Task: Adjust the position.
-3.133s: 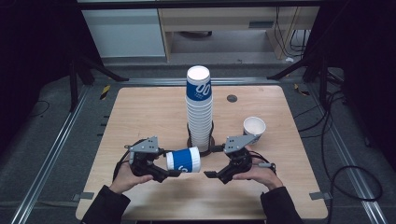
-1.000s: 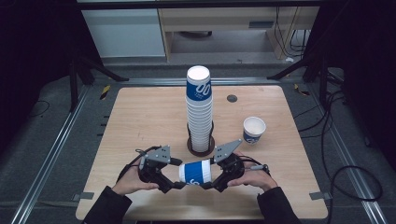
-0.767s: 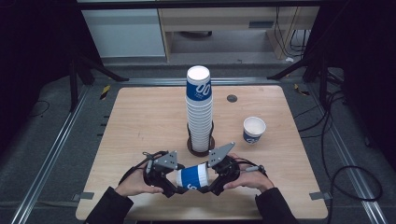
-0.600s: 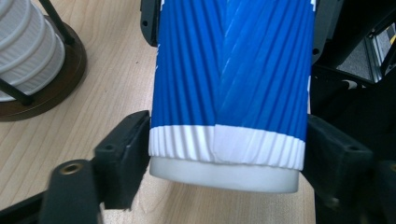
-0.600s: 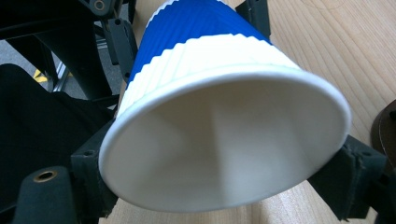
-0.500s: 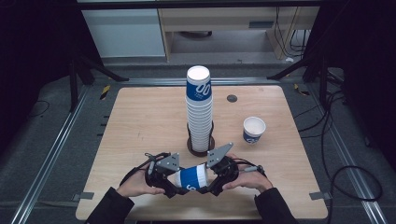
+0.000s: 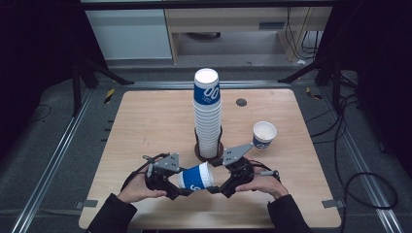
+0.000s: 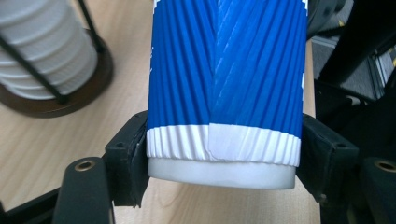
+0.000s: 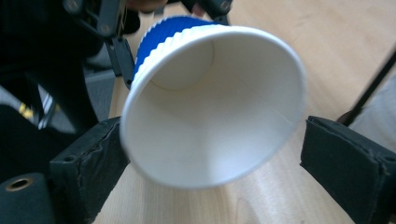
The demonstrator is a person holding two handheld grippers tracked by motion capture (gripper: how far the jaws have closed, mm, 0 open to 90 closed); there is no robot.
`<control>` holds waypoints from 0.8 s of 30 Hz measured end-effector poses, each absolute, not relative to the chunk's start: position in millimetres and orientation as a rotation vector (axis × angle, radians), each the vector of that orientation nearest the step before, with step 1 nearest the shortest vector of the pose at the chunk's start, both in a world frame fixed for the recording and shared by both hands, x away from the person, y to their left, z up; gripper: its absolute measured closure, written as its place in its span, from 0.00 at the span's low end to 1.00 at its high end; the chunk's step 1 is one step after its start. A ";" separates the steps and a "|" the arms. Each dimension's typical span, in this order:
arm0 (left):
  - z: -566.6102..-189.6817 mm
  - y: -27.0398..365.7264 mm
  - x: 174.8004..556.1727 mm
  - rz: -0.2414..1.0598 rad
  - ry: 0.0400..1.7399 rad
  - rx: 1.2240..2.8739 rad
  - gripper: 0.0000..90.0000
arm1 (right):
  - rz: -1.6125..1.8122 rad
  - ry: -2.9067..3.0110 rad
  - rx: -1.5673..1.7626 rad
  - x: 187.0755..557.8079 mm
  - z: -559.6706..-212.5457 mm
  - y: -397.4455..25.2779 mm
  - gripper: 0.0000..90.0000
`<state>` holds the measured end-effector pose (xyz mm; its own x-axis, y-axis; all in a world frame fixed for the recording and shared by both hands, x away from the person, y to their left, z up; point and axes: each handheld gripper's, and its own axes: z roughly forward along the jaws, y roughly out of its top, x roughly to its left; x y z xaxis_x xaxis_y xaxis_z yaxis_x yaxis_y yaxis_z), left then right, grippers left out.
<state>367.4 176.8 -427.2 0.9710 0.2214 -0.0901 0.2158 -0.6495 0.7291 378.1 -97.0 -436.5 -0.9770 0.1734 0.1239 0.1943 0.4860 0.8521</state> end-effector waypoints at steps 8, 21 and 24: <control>-418.9 190.4 371.6 0.028 0.344 2.148 0.31 | -1.688 -2.610 -0.416 382.4 -426.1 -114.3 0.09; -420.0 179.9 364.2 0.015 0.286 2.059 0.31 | -1.750 -2.501 -0.400 380.7 -426.4 -107.9 0.09; -421.8 174.5 361.8 0.018 0.272 2.073 0.31 | -1.761 -2.473 -0.393 380.7 -426.6 -106.9 0.10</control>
<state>361.8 174.5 -421.8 0.9746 0.2002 -0.1003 0.1855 -0.4712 0.8623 380.7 -106.9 -426.6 -0.9638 0.1610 0.2127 0.2537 0.3063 0.9175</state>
